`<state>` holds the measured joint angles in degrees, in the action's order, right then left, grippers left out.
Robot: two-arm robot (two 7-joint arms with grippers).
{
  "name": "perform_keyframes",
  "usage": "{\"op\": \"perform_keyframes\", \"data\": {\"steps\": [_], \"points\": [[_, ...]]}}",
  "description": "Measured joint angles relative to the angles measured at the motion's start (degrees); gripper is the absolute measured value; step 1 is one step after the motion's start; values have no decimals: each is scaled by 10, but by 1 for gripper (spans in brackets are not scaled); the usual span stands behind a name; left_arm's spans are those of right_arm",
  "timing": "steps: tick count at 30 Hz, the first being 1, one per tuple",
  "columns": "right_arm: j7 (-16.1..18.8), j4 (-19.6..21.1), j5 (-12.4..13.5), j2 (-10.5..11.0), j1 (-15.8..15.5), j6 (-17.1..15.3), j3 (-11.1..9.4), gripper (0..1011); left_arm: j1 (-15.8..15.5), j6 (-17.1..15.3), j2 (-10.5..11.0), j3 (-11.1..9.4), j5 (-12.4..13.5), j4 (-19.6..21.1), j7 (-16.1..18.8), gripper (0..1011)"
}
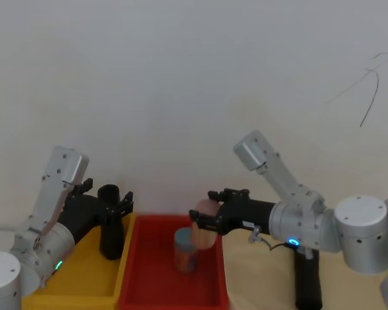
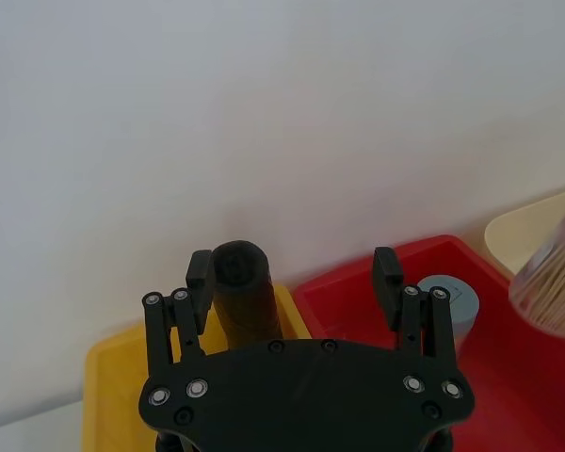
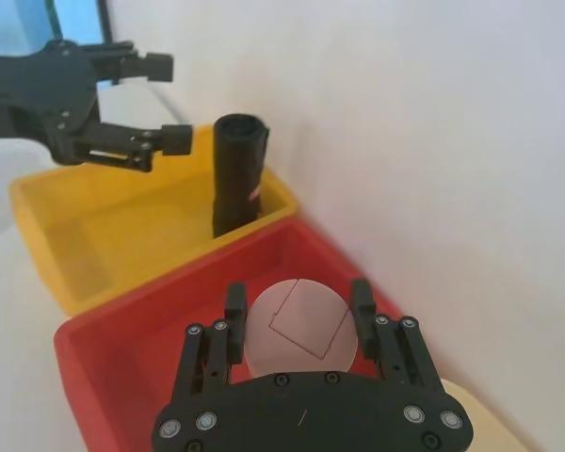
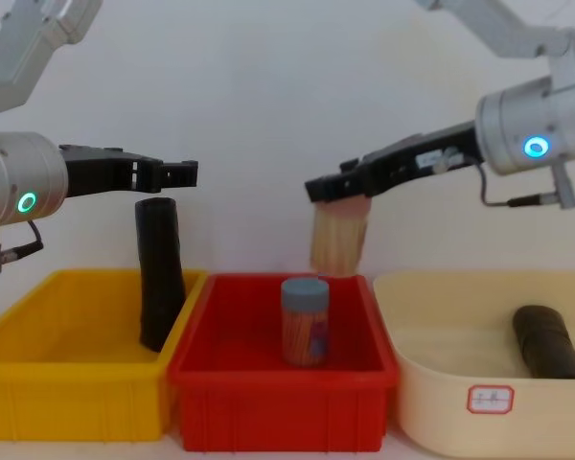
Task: Pick up the garbage bag with the one hand and transfer it to the other hand.
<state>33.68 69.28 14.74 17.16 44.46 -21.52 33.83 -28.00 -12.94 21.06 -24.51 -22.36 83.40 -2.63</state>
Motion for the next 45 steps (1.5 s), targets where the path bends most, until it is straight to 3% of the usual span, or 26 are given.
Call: {"op": "perform_keyframes", "data": {"steps": [13, 19, 29, 40, 45], "points": [[-36, 66, 17, 49, -28, -21, -43, 644, 0, 0, 0, 0, 0, 0, 0, 1002], [-53, 77, 21, 71, -47, -26, -64, 644, 0, 0, 0, 0, 0, 0, 0, 1001], [-65, 76, 25, 90, -71, -27, -85, 643, 0, 0, 0, 0, 0, 0, 0, 1001], [-57, 72, 32, 96, -82, -17, -88, 647, 0, 0, 0, 0, 0, 0, 0, 1002], [-53, 71, 34, 97, -85, -14, -88, 814, 0, 0, 0, 0, 0, 0, 0, 1002]]}}
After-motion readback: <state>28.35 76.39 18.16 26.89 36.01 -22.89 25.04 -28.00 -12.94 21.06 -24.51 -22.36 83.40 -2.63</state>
